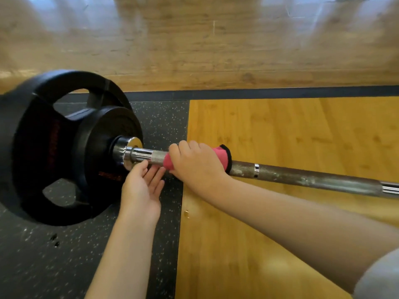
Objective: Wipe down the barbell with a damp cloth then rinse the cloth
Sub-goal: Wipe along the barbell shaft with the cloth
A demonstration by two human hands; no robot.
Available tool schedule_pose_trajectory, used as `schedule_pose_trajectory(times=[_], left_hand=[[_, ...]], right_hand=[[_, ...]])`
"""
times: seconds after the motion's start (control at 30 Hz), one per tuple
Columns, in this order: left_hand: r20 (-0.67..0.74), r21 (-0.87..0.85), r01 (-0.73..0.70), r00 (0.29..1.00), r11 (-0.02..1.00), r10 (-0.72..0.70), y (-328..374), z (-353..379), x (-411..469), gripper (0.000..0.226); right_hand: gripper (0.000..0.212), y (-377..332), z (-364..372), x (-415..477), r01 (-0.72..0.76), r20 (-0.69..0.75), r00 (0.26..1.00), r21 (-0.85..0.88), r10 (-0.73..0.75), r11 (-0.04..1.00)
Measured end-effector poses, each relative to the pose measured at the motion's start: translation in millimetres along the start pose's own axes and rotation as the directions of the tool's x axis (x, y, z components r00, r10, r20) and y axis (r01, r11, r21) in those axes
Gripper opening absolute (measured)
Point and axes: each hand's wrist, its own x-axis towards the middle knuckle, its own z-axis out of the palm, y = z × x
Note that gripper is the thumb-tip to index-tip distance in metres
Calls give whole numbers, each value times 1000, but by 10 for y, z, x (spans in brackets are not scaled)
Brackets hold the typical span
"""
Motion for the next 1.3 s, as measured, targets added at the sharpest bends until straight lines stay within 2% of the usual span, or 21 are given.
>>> schedule_pose_trajectory(times=[0.1,0.2,0.33,0.43,0.5,0.53,0.57,0.63,0.7,0.77,0.8,0.87,0.97,1.03,1.1,1.2,1.3], left_hand=[[121,-12,65,991,998,-63,0,85,-1,31],[133,-43,98,987,994,-91,18,133,19,26],[205,-69,159,968,985,-142,113,98,29,28],[313,65,118,941,991,-132,176,36,-37,32],[395,246,47,907,968,-145,227,-16,-113,21],[418,378,-27,897,925,-145,261,-49,-141,17],[434,535,-142,892,833,-126,302,-94,-159,16],[452,767,-394,892,506,9,387,-177,-135,13],[516,805,-559,825,200,229,497,-207,-64,14],[616,754,-656,721,26,318,638,-147,15,27],[679,723,-686,683,-84,270,705,-90,66,35],[744,634,-688,667,-352,37,787,59,146,47],[698,419,-656,675,-628,-240,769,258,181,47],[674,284,-644,661,-710,-330,749,308,221,44],[644,210,-647,656,-733,-395,775,323,260,45],[589,226,-664,676,-713,-443,848,363,319,44],[525,312,-680,706,-664,-476,831,444,433,36]], right_hand=[[41,308,-97,-277,0,0,1000,-29,0,1000],[37,591,-196,-540,-16,57,998,-78,21,997],[46,726,-259,-716,-61,105,992,-105,72,993],[48,631,-229,-602,-54,143,987,-92,67,994],[49,548,-232,-524,-34,171,984,-94,50,995],[49,514,-226,-496,-21,197,980,-90,39,996],[49,475,-227,-470,-15,224,974,-96,37,995],[47,369,-205,-387,-3,224,974,-108,27,994],[38,172,-192,-214,-8,219,975,-80,25,997],[29,-2,-137,-32,-5,238,971,-5,6,1000],[31,-58,-122,29,-6,254,967,23,0,1000],[39,-71,-136,49,-12,265,964,46,-1,999],[54,79,-232,-114,34,269,963,-85,-10,996],[50,213,-268,-263,23,295,955,-155,24,988],[42,384,-289,-401,-5,301,952,-144,49,990],[43,589,-369,-576,-71,343,932,-139,115,988],[45,780,-444,-750,-125,402,900,-132,169,983]])
